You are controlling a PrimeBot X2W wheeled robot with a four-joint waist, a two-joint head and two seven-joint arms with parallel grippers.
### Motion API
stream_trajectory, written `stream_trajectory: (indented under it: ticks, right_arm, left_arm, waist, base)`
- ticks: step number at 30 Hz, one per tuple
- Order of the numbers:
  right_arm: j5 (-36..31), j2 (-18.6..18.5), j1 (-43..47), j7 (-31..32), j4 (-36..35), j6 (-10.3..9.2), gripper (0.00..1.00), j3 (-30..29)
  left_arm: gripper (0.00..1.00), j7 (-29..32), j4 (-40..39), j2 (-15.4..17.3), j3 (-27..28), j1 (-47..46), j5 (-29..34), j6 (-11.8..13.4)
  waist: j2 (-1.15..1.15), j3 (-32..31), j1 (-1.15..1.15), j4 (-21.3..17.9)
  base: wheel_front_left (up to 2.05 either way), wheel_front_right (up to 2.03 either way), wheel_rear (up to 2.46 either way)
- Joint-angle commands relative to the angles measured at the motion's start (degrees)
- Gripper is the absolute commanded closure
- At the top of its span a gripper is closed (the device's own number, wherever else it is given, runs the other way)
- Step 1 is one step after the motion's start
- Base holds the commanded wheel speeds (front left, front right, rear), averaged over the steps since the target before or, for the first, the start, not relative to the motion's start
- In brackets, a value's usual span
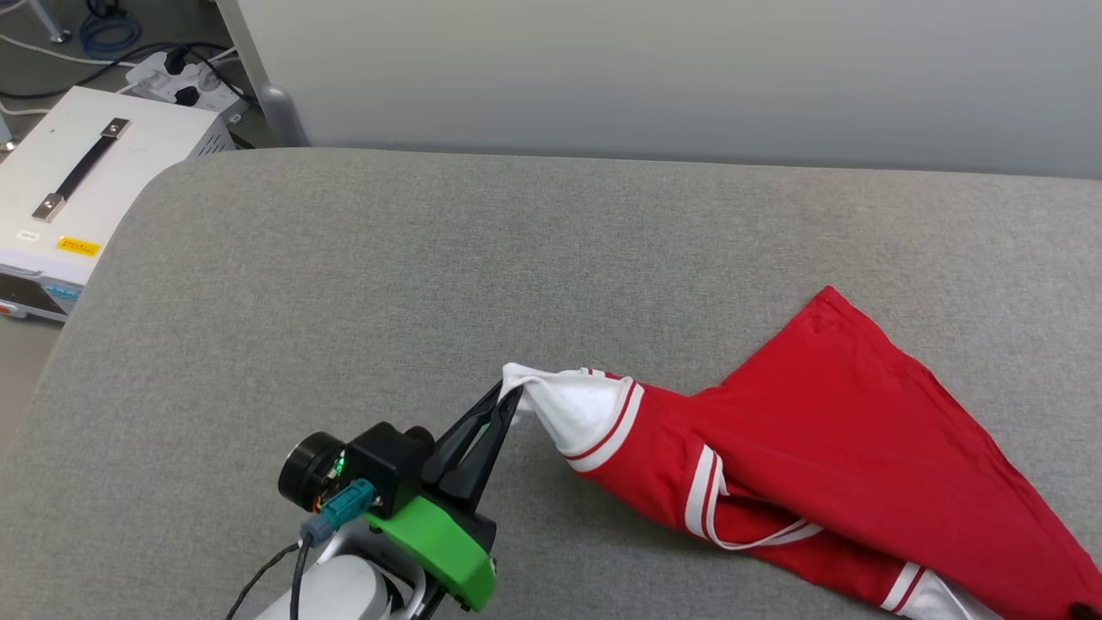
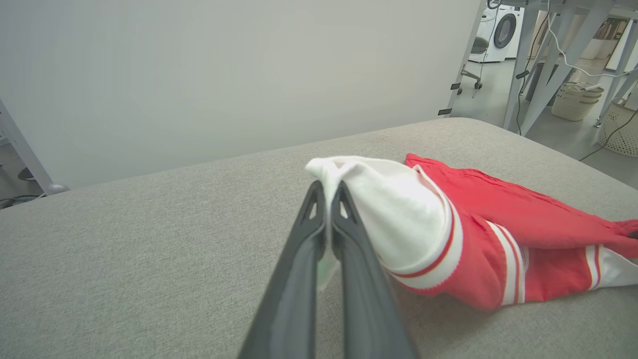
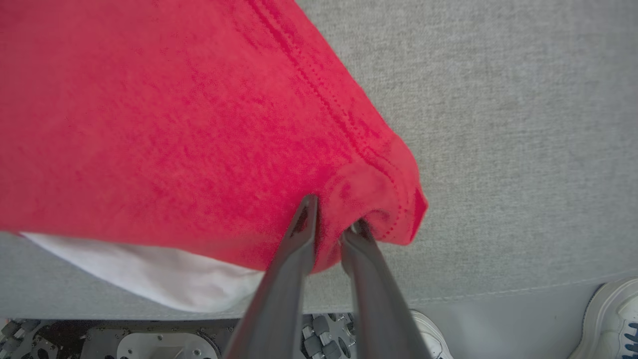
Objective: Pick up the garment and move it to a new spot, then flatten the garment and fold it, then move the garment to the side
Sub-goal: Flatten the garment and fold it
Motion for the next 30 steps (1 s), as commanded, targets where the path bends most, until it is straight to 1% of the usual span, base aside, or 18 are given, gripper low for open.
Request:
stream_trajectory:
  ticks: [1,4,10,12,16,19,21,25,30]
  right_arm:
    - [-0.1,-0.7,-0.6,0.0,-1.0,-0.04,0.0,0.0]
    - [0.4,-2.2,-1.8,0.7,-3.4,-0.04,0.0,0.7]
    - [2.3,-5.6,-6.0,3.5,-10.4,-0.04,0.0,2.1]
    - [2.7,-6.5,-8.3,4.7,-13.1,-0.04,0.0,2.8]
    - [3.3,-7.9,-14.1,6.8,-15.7,-0.04,0.0,5.8]
    - [2.8,-9.0,-18.9,7.9,-15.4,-0.04,0.0,8.8]
    - [2.4,-9.5,-22.2,8.6,-14.0,-0.04,0.0,10.9]
    - [1.3,-10.6,-28.2,9.6,-9.7,-0.04,0.0,15.2]
    - [-0.5,-11.6,-34.2,9.4,-3.5,-0.04,0.0,19.0]
  left_arm:
    - [1.0,-0.4,-0.2,-0.3,0.8,0.8,0.7,-0.5]
    - [1.0,-0.4,-0.6,-0.6,1.6,0.9,1.6,-1.3]
    - [1.0,-0.4,-1.8,-1.1,1.7,0.7,3.5,-2.8]
    - [1.0,-0.4,-2.5,-1.4,1.7,0.1,4.2,-3.2]
    - [1.0,-0.4,-4.0,-1.5,1.3,-1.3,5.5,-4.1]
    - [1.0,-0.4,-5.0,-1.6,0.7,-2.5,6.5,-4.7]
    - [1.0,-0.3,-5.6,-1.8,0.2,-3.5,7.1,-5.1]
    - [1.0,-0.2,-6.6,-2.3,-0.4,-5.2,8.0,-5.5]
    - [1.0,-0.2,-7.3,-3.1,-1.0,-6.5,8.7,-5.7]
  waist:
    - [0.0,0.2,0.01,0.2]
    - [0.0,0.5,0.01,0.6]
    - [0.0,2.3,0.01,2.0]
    - [0.0,3.6,0.01,2.8]
    - [0.0,6.7,0.01,4.7]
    - [0.0,9.1,0.01,6.2]
    - [0.0,10.8,0.01,7.4]
    - [0.0,13.6,0.01,9.7]
    - [0.0,16.1,0.01,12.2]
  base:
    - [0.0,0.0,0.0]
    - [0.0,0.0,0.0]
    - [0.0,0.0,0.0]
    - [0.0,0.0,0.0]
    - [0.0,0.0,0.0]
    - [0.0,0.0,0.0]
    - [0.0,0.0,0.0]
    - [0.0,0.0,0.0]
    - [0.0,0.0,0.0]
